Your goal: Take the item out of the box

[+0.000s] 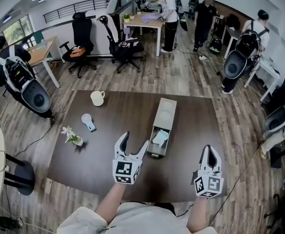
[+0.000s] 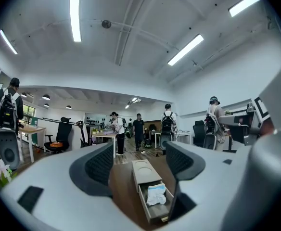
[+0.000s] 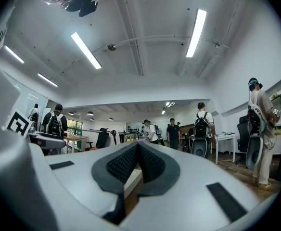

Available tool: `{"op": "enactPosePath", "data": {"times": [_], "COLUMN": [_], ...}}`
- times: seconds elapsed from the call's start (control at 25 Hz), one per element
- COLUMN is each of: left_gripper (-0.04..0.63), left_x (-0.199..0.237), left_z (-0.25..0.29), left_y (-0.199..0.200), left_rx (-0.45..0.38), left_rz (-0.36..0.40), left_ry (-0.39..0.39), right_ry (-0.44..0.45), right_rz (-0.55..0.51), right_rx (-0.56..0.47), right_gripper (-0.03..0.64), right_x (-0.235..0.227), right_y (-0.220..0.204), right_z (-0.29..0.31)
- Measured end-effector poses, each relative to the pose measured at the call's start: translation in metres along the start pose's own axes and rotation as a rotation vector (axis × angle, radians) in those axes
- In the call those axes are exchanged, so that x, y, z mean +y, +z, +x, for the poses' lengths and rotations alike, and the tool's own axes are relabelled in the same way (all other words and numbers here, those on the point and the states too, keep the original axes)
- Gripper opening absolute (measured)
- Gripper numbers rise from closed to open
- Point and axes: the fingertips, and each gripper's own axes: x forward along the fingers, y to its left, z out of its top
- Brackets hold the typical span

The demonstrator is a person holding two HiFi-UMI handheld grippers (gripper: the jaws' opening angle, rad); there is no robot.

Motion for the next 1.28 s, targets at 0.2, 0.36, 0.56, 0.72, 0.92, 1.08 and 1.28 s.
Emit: {"op": "enactPosePath", "data": {"times": [0.2,0.36,0.56,0.72,0.92,1.08,1.28], "left_gripper": [0.347,0.347,0.347,0.347,0.345,0.345,0.345], "left_x": [0.006,0.015,0.024,0.029,0.030,0.028,0.029], "left_z": [-0.005,-0.002,0.009,0.027,0.041,0.045,0.049], "left_y": [-0.004,-0.003,-0.006,0.003,0.005,-0.003,-0.005], "left_rx": [0.006,-0.003,-0.008,-0.019,-0.016,0.006,0.016], "left_rz": [0.005,-0.020,-0.012,-0.012,0.003,0.011,0.017], "left_ry": [0.015,0.050,0.072,0.093,0.090,0.083,0.079], "right_ry": [0.023,0.051,0.087,0.093,0.090,0.088,0.088], "right_rz": [0.004,-0.015,-0.025,-0.023,-0.014,-0.005,0.006], "right_rx": [0.015,0.008,-0.010,-0.009,0.001,0.015,0.026], "right_gripper": [0.000,0.000,0.000,0.000,0.002,0.000,0.000], "right_x": [0.002,0.005,0.006,-0.004,-0.012,-0.013,-0.013], "right_y": [-0.008,-0.005,-0.005,-0.006,-0.012,-0.021,-0.028], "right_z": [0.009,0.023,0.045,0.062,0.079,0.082,0.085]}}
